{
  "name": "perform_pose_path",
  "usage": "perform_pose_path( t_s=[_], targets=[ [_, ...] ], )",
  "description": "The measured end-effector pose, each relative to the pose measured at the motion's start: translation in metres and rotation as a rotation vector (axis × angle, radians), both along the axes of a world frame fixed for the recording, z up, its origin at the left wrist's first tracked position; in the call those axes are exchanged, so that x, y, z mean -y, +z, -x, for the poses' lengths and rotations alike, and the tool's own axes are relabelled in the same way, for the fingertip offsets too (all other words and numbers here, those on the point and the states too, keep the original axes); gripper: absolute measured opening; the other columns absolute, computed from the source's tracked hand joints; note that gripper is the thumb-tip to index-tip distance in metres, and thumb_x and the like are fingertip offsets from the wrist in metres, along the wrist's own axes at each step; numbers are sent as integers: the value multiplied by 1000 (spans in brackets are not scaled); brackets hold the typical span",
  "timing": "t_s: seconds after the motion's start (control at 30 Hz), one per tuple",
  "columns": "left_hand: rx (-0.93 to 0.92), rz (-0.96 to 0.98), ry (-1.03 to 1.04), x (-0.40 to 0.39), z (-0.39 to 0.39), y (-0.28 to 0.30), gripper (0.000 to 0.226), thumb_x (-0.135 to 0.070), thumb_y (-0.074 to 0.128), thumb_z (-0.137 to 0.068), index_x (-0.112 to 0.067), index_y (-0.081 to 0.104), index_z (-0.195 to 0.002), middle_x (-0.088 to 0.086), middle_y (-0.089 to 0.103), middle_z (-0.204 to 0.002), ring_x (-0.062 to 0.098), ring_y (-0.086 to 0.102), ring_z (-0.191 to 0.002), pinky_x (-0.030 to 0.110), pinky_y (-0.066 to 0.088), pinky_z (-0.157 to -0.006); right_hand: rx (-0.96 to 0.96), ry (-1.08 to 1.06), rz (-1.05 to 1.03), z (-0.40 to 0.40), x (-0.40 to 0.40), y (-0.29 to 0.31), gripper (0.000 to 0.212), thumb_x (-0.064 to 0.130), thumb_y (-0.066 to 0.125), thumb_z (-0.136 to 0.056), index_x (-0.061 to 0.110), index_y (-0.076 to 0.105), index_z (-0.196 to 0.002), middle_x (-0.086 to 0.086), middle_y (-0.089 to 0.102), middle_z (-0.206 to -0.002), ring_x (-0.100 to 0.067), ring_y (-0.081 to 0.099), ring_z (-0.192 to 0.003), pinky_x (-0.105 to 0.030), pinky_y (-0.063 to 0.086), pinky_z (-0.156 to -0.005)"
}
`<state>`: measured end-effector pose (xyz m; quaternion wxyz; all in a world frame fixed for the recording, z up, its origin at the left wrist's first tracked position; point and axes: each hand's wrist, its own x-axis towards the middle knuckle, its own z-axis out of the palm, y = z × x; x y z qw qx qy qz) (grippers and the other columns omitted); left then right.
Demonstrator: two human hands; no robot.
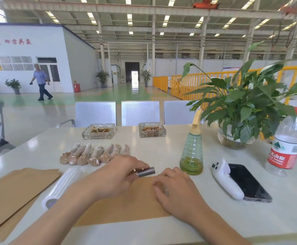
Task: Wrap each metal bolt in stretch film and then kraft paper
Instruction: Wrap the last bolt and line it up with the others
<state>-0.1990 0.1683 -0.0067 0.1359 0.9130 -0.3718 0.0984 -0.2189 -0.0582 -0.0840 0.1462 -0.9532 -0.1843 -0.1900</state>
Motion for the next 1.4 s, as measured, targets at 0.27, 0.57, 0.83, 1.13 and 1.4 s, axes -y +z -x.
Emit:
perform_pose_path(
  t_s=[0.27, 0.57, 0.83, 1.13, 1.4],
  targets=[
    [-16, -57, 22, -13, 8, -42, 47, -27, 44, -98, -63, 45, -128, -25, 54, -115, 0, 52, -111, 13, 42, -78, 31, -67, 46, 0, 0, 0, 36, 60, 36, -93, 38, 60, -111, 19, 52, -110, -9, 42, -107, -29, 35, -94],
    [-46, 9, 204, -25, 10, -50, 51, -62, 55, -82, -48, 52, -130, -26, 54, -109, -5, 49, -108, 28, 47, -93, 175, -146, -325, 0, 7, 14, 17, 44, 49, -95, 35, 63, -98, 19, 57, -102, -8, 51, -103, -35, 42, -95],
    [6, 302, 180, -39, 21, -73, 17, -41, 65, -91, -42, 71, -106, -24, 60, -101, -1, 55, -98, 22, 44, -89, 165, -490, -926, -44, 41, 76, 91, 39, 78, -84, 18, 28, -158, -9, 42, -151, -31, 40, -141, -48, 38, -112],
    [-66, 352, 223, -39, 25, -71, 17, -31, 68, -91, -36, 70, -107, -19, 63, -103, -1, 54, -93, 20, 42, -88, 44, -456, -880, -59, 48, 106, 39, 26, 64, -86, 37, 52, -122, 0, 69, -96, -29, 66, -88, -35, 43, -67],
    [-193, 633, 398, -40, 25, -66, 39, -3, 50, -94, -33, 74, -86, -13, 72, -84, 4, 61, -78, 11, 41, -66, -761, -82, -850, 46, -6, 107, 19, 11, 75, -84, 17, 77, -102, -5, 75, -99, -22, 68, -57, -26, 51, -53]
  ],
)
